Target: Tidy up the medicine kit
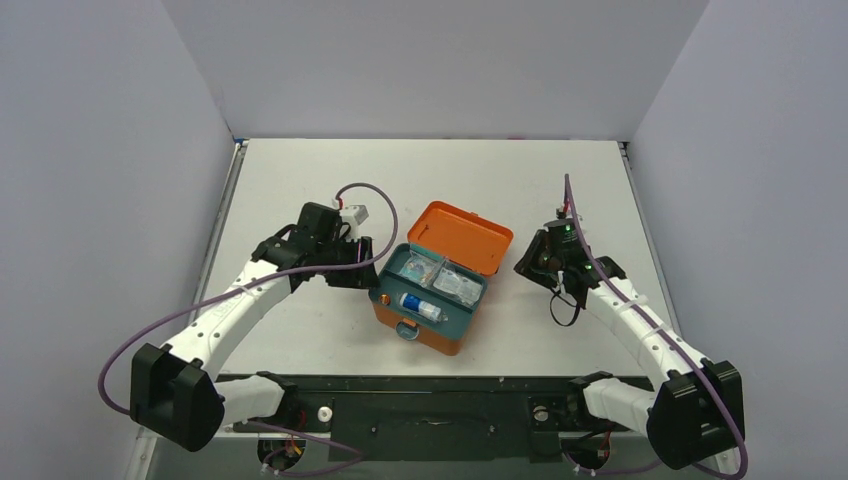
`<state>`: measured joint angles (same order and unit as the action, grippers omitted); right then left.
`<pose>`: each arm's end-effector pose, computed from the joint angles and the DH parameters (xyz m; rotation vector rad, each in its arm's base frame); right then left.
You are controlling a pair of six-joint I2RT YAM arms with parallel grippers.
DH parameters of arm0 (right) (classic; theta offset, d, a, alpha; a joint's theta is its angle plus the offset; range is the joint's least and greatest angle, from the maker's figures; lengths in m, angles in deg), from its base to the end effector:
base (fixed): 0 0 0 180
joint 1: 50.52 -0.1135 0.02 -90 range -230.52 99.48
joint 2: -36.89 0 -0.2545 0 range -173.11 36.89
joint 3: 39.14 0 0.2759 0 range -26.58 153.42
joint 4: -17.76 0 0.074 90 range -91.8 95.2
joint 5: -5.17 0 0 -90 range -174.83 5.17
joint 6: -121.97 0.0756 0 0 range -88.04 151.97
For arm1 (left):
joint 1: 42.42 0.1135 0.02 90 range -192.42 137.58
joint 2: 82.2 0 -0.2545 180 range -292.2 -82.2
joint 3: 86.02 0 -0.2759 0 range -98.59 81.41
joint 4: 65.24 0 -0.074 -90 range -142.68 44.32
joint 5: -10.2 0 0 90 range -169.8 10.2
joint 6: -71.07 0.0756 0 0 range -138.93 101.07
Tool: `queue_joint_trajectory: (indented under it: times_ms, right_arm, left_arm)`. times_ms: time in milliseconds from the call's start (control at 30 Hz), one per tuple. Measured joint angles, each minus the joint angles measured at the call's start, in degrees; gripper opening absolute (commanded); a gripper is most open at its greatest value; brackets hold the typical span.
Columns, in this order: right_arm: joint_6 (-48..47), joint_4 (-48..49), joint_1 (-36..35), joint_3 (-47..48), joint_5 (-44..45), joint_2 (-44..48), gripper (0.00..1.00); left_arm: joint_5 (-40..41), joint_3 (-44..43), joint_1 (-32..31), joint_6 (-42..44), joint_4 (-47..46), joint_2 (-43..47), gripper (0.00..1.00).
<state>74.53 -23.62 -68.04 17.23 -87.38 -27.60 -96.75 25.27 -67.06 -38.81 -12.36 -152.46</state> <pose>0.2666 0.0877 0.1905 0.5226 2.4483 0.5106 0.2589 -0.1430 0.2266 0.2318 2.5886 -0.6734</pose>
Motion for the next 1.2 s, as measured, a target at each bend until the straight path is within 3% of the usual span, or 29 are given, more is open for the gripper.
queue_joint_trajectory:
  times_ms: [300, 467, 667, 867, 1200]
  right_arm:
    - [2.27, 3.28, 0.76, -0.02, -1.79, -0.76, 0.27]
    - [4.48, 6.36, 1.55, -1.14, -3.08, -1.92, 0.26]
    - [7.34, 9.77, 3.17, -3.23, -4.20, -3.43, 0.18]
    - [9.75, 14.03, 5.66, -5.14, -5.35, -5.88, 0.00]
    - [12.48, 22.88, 7.91, -6.36, -9.14, -13.40, 0.00]
  left_arm:
    - [-1.38, 2.10, 0.00, 0.00, -0.83, -0.17, 0.45]
    - [-1.33, 2.10, 0.00, 0.02, -1.36, -1.62, 0.39]
    - [-1.31, 2.10, -0.02, 0.04, -2.36, -3.91, 0.34]
    - [-1.33, 1.70, -0.63, 0.00, -3.56, -5.46, 0.29]
    - [-0.17, 0.02, -2.58, -0.11, -4.00, -7.87, 0.18]
